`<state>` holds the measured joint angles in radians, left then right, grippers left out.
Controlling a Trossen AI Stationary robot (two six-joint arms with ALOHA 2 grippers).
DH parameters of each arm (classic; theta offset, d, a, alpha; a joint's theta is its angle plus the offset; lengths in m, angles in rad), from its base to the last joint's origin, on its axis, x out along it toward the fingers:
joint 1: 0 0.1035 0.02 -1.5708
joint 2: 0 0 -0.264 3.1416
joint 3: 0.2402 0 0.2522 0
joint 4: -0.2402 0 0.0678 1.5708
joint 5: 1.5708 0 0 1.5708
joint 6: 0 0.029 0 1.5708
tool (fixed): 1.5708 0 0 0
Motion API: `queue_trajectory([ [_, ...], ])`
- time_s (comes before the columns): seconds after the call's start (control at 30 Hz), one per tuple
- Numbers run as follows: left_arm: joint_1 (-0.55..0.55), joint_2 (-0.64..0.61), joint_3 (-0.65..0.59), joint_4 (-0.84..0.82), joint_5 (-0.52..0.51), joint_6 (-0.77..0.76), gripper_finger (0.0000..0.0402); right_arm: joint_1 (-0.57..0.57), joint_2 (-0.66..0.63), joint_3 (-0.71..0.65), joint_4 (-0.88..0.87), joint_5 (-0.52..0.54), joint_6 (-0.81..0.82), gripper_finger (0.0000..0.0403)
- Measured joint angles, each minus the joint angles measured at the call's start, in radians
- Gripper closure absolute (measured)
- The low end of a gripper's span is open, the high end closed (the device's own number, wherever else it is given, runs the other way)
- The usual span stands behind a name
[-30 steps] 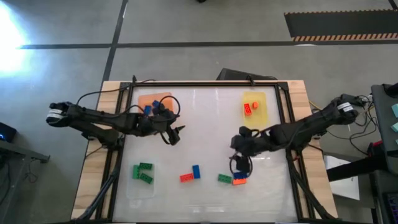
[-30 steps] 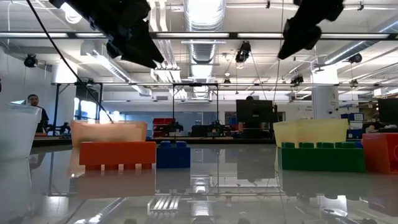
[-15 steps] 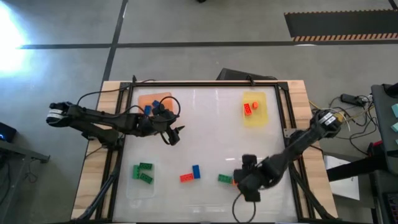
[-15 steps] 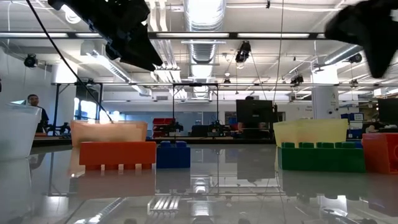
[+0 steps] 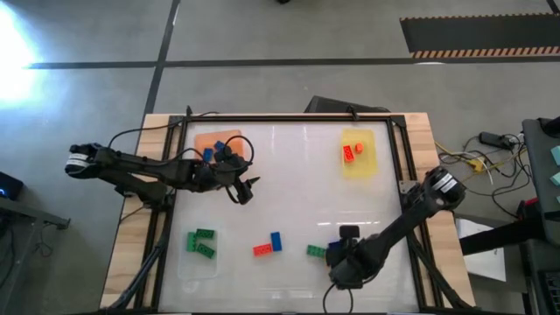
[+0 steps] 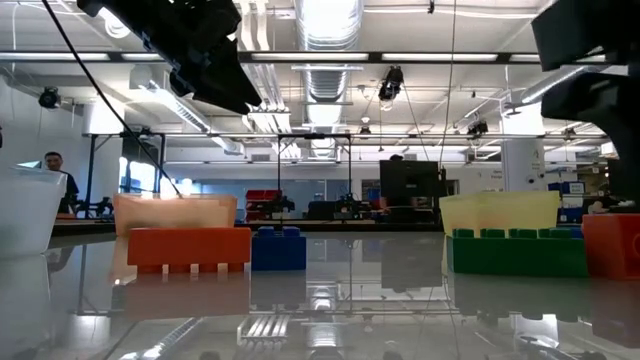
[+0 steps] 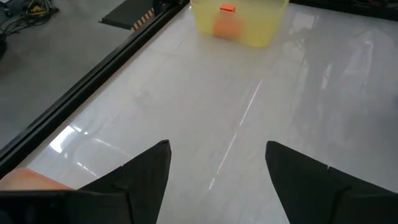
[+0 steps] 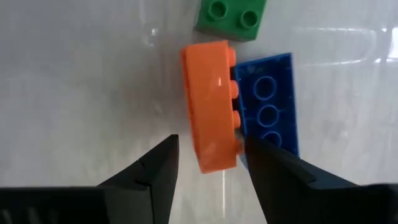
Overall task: Sort & place blocks by color
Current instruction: Put the orange game piece into the yellow bin
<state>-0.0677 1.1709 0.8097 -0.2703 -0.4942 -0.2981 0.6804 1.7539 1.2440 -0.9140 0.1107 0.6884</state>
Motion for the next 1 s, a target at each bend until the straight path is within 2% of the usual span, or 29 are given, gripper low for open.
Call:
queue_trajectory([
  [0.27, 0.000, 0.000, 0.000, 0.000, 0.000, 0.018, 0.0155, 0.000, 0.005, -0.002, 0.008, 0.011, -0.007, 0.0269],
  [0.6, 0.000, -0.001, 0.000, 0.000, 0.000, 0.018, 0.0155, 0.000, 0.001, -0.002, 0.010, 0.019, -0.011, 0.0389],
  [0.9, 0.000, -0.001, -0.001, 0.000, 0.000, 0.018, 0.0155, -0.004, -0.033, -0.004, 0.000, 0.019, 0.020, 0.0395],
  [1.0, 0.000, -0.001, -0.001, 0.000, 0.000, 0.018, 0.0155, -0.004, -0.059, 0.004, 0.009, -0.012, 0.055, 0.0395],
])
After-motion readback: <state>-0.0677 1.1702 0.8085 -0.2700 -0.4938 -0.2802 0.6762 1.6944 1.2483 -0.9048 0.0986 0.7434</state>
